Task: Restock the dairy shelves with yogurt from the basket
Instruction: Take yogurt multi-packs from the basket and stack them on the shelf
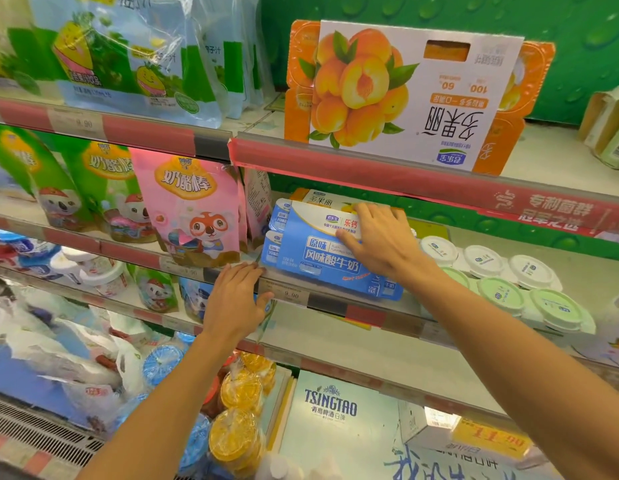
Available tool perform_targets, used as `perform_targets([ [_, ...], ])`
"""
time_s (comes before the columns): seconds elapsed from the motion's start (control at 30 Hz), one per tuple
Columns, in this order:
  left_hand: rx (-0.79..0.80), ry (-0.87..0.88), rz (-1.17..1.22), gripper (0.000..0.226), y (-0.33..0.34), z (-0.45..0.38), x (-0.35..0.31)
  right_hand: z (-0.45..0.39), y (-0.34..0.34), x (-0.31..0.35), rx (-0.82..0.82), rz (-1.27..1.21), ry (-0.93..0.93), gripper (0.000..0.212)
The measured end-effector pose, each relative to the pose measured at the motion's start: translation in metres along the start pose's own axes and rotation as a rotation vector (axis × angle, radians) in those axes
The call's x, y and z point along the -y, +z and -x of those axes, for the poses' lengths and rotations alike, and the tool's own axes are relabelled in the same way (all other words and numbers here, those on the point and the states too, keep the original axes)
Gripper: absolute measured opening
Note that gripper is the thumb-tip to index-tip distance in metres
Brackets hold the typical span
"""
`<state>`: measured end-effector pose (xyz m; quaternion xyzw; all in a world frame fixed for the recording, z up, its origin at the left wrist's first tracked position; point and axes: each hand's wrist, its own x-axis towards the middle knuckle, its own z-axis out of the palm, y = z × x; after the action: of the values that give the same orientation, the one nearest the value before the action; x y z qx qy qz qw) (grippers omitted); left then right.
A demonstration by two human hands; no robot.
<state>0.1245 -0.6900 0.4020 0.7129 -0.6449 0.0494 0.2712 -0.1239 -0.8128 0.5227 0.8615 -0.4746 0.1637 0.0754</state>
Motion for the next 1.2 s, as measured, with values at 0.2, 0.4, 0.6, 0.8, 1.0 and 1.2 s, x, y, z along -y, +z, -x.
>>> perform_targets([
  [0.2,0.1,-0.062,0.02,0.054,-0.022,0.0,-0.016,0.023,-0.004,0.009,-0.177,-0.093,-0.037,0.039],
  [0.4,0.055,-0.172,0.109,0.031,-0.064,0.021,-0.029,0.059,-0.023,0.051,-0.054,-0.337,-0.031,0.031],
  [0.6,0.079,-0.428,0.188,0.044,-0.118,0.08,-0.033,0.101,-0.03,0.103,0.208,-0.429,-0.051,0.04],
  [0.8,-0.059,-0.674,0.282,0.04,-0.157,0.186,-0.032,0.152,-0.023,0.152,0.343,-0.501,-0.16,0.043],
  [1.0,-0.275,-1.002,0.379,0.046,-0.182,0.315,-0.042,0.197,0.001,0.21,0.491,-0.706,-0.363,0.038],
  [1.2,-0.506,-1.252,0.319,0.027,-0.199,0.43,-0.066,0.254,0.018,0.28,0.667,-0.83,-0.585,0.037],
])
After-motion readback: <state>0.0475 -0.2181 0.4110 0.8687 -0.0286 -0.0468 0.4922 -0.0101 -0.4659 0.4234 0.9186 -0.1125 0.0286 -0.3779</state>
